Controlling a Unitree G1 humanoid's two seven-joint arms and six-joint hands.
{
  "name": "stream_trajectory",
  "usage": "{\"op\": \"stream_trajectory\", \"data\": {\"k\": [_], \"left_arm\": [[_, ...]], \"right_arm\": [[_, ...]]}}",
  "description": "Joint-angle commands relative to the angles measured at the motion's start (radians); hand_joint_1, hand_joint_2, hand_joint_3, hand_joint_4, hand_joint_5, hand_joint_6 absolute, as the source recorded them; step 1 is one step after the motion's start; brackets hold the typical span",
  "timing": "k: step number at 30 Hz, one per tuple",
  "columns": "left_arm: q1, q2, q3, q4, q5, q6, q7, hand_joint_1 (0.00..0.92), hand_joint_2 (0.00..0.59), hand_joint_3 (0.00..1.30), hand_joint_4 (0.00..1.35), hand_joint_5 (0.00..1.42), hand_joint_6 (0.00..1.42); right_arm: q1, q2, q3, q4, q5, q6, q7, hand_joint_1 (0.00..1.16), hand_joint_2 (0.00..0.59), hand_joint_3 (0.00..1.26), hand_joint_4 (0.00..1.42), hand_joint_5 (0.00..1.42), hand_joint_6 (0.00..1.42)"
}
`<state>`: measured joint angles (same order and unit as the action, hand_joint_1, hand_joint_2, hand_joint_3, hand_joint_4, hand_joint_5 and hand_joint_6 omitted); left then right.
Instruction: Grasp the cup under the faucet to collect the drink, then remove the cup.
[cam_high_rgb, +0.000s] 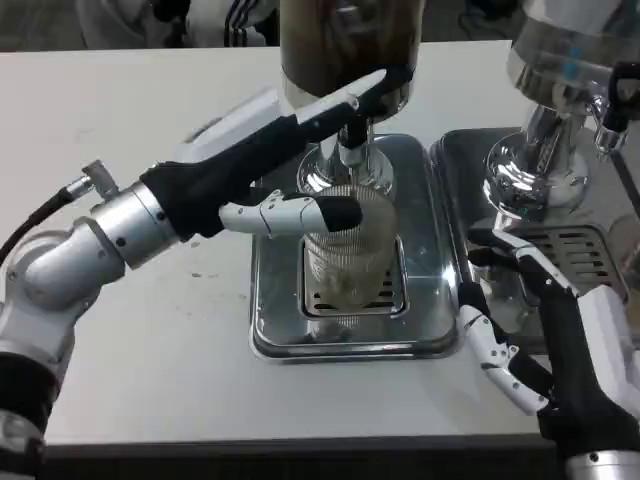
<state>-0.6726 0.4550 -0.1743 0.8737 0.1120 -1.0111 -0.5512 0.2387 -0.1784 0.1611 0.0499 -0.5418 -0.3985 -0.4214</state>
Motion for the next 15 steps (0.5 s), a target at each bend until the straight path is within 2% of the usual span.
{"op": "stream_trajectory", "data": {"k": [1,15], "left_arm": [[0.030,0.021,-0.060,0.011,0.104,-0.002,-0.005,0.000,0.051,0.04,0.00,0.09,0.07],[0.024,0.056,-0.118,-0.005,0.230,-0.023,0.142,0.000,0.051,0.03,0.00,0.09,0.07]], "right_arm": [[-0.004,-0.010,-0.011,0.010,0.009,-0.018,0.007,0.44,0.450,0.33,0.38,0.26,0.23],[0.000,-0.016,-0.012,0.003,0.013,-0.012,0.013,0.44,0.451,0.32,0.38,0.26,0.23]]}}
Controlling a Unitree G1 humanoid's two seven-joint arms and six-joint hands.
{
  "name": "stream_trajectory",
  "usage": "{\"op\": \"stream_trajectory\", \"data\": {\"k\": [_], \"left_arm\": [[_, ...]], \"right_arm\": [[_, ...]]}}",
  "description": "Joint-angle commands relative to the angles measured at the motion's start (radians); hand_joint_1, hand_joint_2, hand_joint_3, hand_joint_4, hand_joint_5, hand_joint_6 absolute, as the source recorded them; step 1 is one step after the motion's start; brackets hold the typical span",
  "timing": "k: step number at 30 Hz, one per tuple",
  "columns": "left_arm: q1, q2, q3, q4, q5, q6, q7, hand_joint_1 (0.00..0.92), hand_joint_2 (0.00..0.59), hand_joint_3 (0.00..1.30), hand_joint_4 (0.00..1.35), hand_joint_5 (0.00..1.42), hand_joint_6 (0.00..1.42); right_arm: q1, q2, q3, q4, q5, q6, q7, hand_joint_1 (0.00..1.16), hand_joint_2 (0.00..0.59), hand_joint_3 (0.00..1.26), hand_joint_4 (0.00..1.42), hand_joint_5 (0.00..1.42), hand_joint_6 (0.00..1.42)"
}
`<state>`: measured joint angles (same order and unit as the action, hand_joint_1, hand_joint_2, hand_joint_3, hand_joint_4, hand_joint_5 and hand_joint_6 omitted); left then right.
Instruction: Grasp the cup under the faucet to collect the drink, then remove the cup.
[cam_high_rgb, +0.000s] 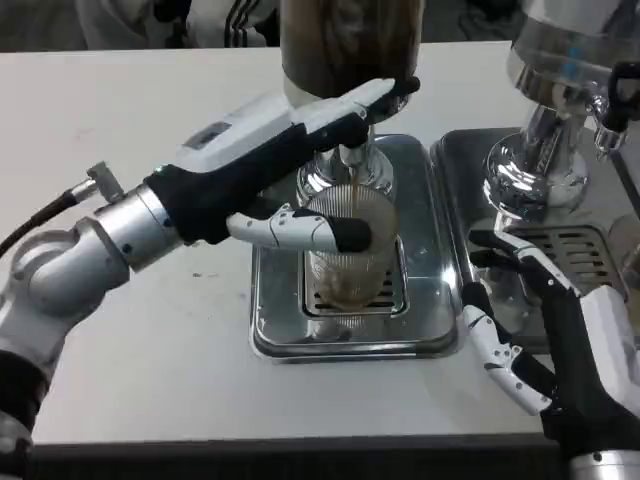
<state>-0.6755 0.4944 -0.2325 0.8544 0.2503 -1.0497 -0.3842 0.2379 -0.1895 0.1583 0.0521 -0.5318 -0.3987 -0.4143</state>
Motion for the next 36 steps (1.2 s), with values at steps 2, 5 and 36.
{"op": "stream_trajectory", "data": {"k": [2,5,36], "left_arm": [[0.026,0.020,-0.068,0.014,0.089,0.016,-0.017,0.000,0.051,0.03,0.00,0.09,0.07],[0.025,0.024,-0.075,0.016,0.086,0.016,-0.008,0.000,0.051,0.03,0.00,0.09,0.07],[0.052,0.047,-0.060,-0.028,0.031,0.014,-0.015,0.000,0.051,0.04,0.00,0.09,0.07]], "right_arm": [[0.003,-0.004,-0.009,0.001,0.007,-0.012,0.007,0.44,0.450,0.32,0.38,0.26,0.23],[0.004,-0.004,-0.011,-0.002,0.015,-0.017,0.009,0.44,0.405,0.26,0.34,0.26,0.23],[-0.184,0.013,-0.006,0.117,0.283,0.020,0.407,0.70,0.195,0.00,0.00,0.00,0.00]]}}
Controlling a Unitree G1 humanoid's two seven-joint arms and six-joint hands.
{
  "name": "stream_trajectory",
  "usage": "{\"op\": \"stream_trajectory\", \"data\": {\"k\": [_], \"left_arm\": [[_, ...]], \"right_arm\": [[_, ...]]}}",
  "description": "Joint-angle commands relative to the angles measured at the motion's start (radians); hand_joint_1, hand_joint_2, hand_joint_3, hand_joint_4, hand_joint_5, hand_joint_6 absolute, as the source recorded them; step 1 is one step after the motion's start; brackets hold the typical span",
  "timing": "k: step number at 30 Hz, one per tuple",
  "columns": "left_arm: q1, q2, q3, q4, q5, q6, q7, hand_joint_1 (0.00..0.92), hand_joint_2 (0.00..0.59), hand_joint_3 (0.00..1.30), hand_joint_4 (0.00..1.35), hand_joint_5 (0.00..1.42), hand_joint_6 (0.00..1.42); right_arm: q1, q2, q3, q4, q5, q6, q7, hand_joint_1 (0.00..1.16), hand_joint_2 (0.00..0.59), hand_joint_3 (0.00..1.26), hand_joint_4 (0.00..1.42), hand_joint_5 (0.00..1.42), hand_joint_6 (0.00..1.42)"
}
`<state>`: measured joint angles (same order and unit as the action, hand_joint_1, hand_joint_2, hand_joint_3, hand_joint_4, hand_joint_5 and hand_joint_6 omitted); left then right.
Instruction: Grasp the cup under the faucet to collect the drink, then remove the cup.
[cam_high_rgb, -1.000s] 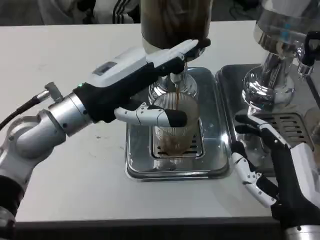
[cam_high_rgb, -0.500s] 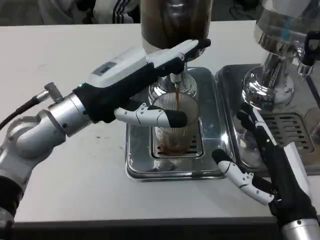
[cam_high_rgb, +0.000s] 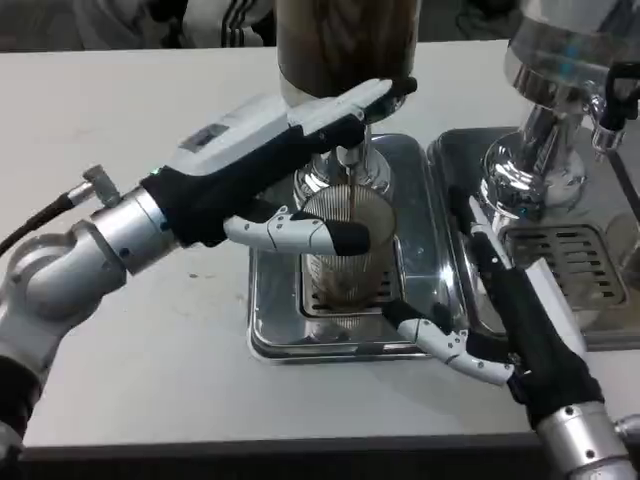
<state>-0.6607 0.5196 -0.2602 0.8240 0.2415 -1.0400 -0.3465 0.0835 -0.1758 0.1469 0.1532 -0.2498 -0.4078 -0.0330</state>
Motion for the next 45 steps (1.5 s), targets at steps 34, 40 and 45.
{"op": "stream_trajectory", "data": {"k": [34,40,45], "left_arm": [[0.065,0.041,-0.033,-0.037,0.029,0.012,-0.059,0.000,0.052,0.05,0.00,0.10,0.07],[0.070,0.045,-0.032,-0.043,0.026,0.013,-0.060,0.000,0.052,0.05,0.00,0.10,0.07],[0.076,0.047,-0.031,-0.049,0.023,0.017,-0.061,0.000,0.052,0.04,0.00,0.10,0.07]], "right_arm": [[-0.188,0.066,0.008,0.223,0.040,0.014,0.054,0.66,0.203,0.00,0.00,0.00,0.00],[-0.212,0.072,0.015,0.248,0.052,0.011,0.070,0.65,0.207,0.00,0.00,0.00,0.00],[-0.224,0.077,0.018,0.254,0.062,0.016,0.093,0.62,0.211,0.00,0.00,0.00,0.00]]}}
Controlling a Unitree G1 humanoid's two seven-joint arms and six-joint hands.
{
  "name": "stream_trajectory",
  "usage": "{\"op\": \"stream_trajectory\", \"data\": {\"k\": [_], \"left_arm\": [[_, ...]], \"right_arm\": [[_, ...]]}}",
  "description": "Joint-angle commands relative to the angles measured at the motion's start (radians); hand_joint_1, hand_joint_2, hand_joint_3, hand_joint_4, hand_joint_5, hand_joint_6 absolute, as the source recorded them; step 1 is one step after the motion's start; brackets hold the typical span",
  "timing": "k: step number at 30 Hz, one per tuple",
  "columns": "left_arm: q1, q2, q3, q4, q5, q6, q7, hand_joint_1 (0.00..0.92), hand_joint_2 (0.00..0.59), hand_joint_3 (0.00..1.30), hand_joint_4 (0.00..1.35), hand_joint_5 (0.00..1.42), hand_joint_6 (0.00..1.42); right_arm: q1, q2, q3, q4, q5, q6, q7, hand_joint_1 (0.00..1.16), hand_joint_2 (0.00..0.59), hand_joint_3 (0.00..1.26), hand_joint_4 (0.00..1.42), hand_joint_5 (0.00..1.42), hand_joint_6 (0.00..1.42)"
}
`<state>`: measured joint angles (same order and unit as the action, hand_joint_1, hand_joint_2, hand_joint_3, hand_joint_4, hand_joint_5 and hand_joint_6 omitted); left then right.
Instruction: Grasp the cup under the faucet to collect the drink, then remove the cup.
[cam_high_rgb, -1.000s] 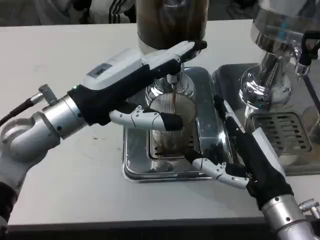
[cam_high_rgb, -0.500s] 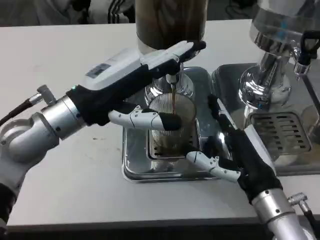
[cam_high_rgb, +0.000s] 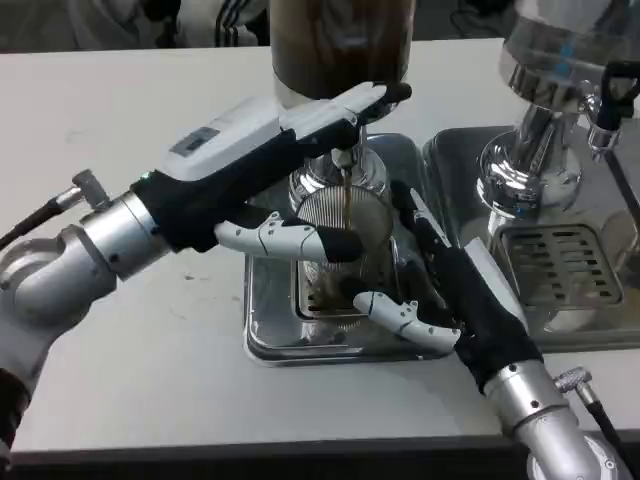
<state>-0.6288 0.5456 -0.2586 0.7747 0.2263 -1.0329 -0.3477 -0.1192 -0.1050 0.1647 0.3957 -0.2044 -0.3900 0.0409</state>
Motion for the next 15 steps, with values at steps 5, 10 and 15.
{"op": "stream_trajectory", "data": {"k": [5,10,15], "left_arm": [[0.049,0.024,-0.032,-0.006,0.035,0.014,-0.062,0.000,0.052,0.04,0.00,0.10,0.07],[0.053,0.027,-0.034,-0.012,0.029,0.018,-0.065,0.000,0.052,0.04,0.00,0.10,0.07],[0.056,0.029,-0.034,-0.019,0.025,0.021,-0.068,0.000,0.052,0.04,0.00,0.10,0.08]], "right_arm": [[-0.027,0.018,-0.007,0.029,0.037,0.000,0.031,0.62,0.213,0.00,0.00,0.00,0.00],[-0.043,0.028,-0.006,0.059,0.056,-0.005,0.044,0.62,0.215,0.00,0.00,0.00,0.00],[-0.058,0.037,-0.002,0.084,0.068,-0.008,0.060,0.61,0.215,0.00,0.00,0.00,0.00]]}}
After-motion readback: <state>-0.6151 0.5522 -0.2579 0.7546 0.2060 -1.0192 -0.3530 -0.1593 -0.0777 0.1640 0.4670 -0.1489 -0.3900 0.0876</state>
